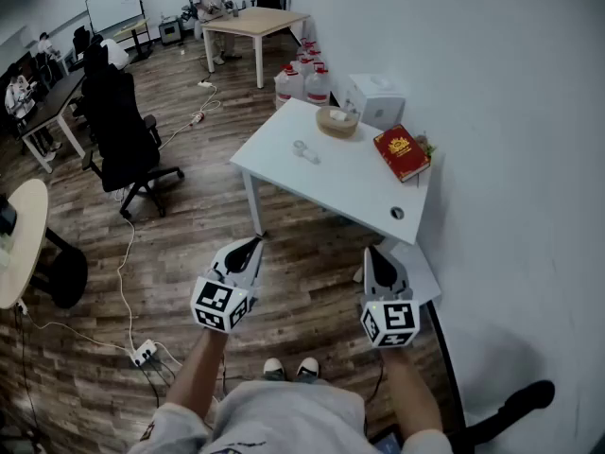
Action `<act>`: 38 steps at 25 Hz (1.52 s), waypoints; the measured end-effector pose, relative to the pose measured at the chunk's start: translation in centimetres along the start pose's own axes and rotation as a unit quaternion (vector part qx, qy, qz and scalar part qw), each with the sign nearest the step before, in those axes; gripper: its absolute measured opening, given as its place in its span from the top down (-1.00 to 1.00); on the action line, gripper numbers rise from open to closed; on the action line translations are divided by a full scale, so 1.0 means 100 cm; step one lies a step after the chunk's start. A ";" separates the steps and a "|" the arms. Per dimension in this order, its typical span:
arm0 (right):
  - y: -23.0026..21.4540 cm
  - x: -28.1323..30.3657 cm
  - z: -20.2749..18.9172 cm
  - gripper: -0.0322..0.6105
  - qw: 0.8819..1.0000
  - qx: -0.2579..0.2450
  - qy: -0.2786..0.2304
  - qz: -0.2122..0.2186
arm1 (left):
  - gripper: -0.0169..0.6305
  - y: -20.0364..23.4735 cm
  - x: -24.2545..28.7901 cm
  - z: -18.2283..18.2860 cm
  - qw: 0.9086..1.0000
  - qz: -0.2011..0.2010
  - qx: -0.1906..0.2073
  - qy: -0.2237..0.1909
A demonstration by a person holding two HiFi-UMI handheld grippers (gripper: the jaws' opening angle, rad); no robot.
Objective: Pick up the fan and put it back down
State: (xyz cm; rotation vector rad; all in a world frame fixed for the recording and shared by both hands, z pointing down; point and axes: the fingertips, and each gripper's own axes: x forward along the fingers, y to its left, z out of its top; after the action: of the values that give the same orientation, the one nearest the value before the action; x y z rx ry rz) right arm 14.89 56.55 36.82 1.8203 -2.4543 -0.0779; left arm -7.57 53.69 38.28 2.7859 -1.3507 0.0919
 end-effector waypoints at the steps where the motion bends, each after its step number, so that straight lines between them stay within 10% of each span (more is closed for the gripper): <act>1: 0.001 0.000 0.002 0.92 1.000 0.006 -0.003 0.002 | 0.93 0.001 0.000 0.000 1.000 0.000 0.000 0.001; 10: -0.002 0.004 0.002 0.91 1.000 0.010 -0.015 0.007 | 0.93 0.003 0.007 -0.004 1.000 -0.001 -0.003 0.006; 19: -0.013 0.016 -0.003 0.06 1.000 0.019 -0.022 -0.004 | 0.93 0.000 0.021 -0.004 1.000 -0.006 -0.012 0.006; 38: -0.048 0.042 -0.040 0.02 0.998 0.011 0.004 0.056 | 0.93 -0.016 0.057 -0.037 0.999 0.028 -0.030 0.022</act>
State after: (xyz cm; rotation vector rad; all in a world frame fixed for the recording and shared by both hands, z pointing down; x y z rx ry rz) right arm 18.66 51.19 40.50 1.6852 -2.5558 -0.0363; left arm -2.90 50.51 42.35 2.6811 -1.3981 0.1119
